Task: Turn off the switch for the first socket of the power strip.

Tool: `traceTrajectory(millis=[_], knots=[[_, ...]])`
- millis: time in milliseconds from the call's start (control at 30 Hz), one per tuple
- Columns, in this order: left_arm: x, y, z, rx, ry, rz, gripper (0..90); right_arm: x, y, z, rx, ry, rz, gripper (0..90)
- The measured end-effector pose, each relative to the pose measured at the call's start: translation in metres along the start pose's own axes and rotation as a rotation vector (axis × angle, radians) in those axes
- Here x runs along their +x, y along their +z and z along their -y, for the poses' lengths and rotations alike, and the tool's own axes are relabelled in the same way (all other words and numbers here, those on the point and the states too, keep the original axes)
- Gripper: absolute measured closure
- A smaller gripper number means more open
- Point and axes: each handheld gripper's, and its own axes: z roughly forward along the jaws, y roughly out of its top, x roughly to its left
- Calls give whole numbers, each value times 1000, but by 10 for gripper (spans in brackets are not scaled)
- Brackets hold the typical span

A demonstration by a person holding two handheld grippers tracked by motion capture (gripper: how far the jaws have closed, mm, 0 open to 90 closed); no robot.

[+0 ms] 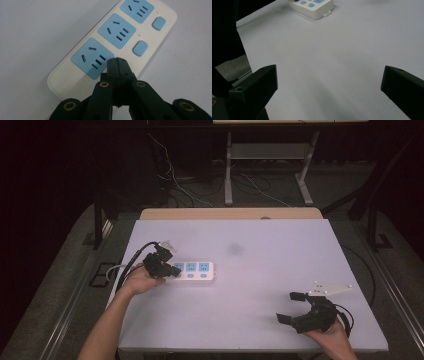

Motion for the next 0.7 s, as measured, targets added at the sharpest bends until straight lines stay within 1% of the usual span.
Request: traceTrajectory(millis=[267,300,333,400,433,500,533,567,700], knots=[[1,0,0,0,-5,1,899,-1,-1,0,-1,2,-1,5],[1,-1,0,-8,-9,3,899,-1,-1,0,-2,2,-1,5],[2,-4,-1,-29,-22,11,899,-1,-1,0,-3,2,-1,5],[3,-7,-2,-28,-21,5,899,-1,-1,0,-5,4,-1,5],[3,-9,-2,-37,-22,7,898,-1,-1,0,-7,5,0,5],[3,-14,-4,-78,-37,8,898,-2,-1,-1,-11,10,1,5],[3,-18,-6,-90,-41,9,899,-3,-2,-1,-12,12,3,5],[4,-20,-7,-91,-35,3,898,-3,-2,-1,-14,12,5,5],[5,-30,-8,-113,-40,-17,898,-4,-3,0,-17,13,8,5]])
